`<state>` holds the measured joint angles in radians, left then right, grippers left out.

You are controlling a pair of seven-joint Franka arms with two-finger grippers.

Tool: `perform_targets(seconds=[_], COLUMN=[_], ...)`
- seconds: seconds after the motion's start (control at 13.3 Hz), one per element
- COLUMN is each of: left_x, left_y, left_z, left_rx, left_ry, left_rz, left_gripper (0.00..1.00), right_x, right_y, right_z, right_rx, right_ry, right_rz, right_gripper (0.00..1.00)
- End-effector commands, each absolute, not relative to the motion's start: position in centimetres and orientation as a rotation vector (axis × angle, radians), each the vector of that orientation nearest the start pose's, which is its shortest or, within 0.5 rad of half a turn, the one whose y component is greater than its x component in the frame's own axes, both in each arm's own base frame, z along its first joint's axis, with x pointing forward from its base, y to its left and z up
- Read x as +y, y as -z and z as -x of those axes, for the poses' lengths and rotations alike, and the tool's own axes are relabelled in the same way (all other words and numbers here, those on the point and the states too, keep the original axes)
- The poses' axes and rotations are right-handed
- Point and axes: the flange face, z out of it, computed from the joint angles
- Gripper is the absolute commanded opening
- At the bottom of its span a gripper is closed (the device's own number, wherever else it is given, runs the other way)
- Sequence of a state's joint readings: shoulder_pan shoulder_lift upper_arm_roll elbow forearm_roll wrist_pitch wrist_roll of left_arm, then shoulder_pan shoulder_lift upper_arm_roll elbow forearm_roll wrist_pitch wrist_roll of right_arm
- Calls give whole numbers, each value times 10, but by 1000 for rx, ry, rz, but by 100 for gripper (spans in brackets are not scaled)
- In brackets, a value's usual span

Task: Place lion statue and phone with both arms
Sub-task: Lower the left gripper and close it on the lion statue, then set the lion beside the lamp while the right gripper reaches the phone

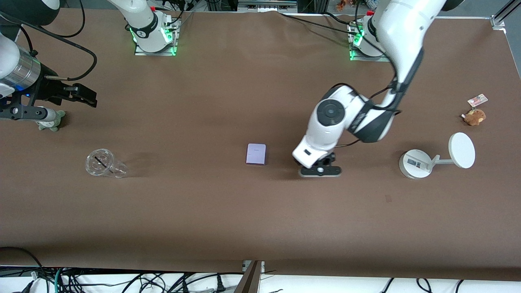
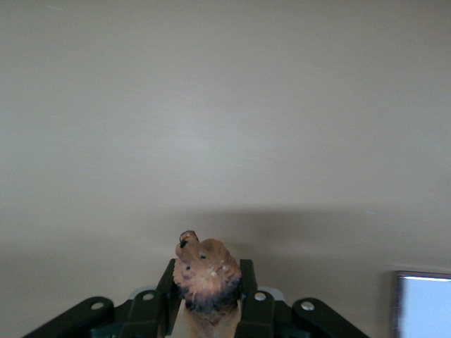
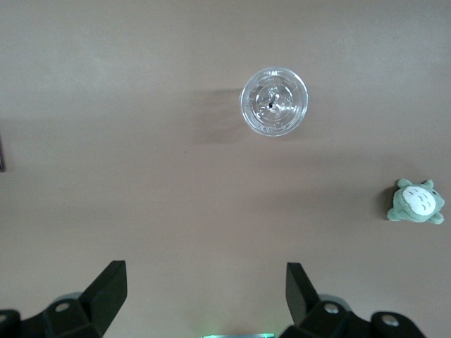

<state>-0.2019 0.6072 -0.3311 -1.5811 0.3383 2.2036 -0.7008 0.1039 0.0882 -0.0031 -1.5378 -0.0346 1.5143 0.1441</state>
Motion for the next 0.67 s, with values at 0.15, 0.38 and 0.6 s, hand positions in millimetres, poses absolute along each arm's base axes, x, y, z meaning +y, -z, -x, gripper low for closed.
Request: perform_targets(seconds=[0.15,0.38,0.6], left_x=[-189,-119,-88], left_y=[-297,-283,-266], left_z=[-654,-661,-659], left_rx=[-5,71,73], left_ry=[-16,-78,-116], left_rz=[3038,3039,3047], left_gripper=[0,1,1], right_x=[71,115,156], right_y=[-578,-560,-540], right_z=[-577,-580,-588], right_rx=[59,-50,-68], right_ry=[-190,-218,-187], right_rz=[3190,3198,3201], right_gripper=[100,100,100])
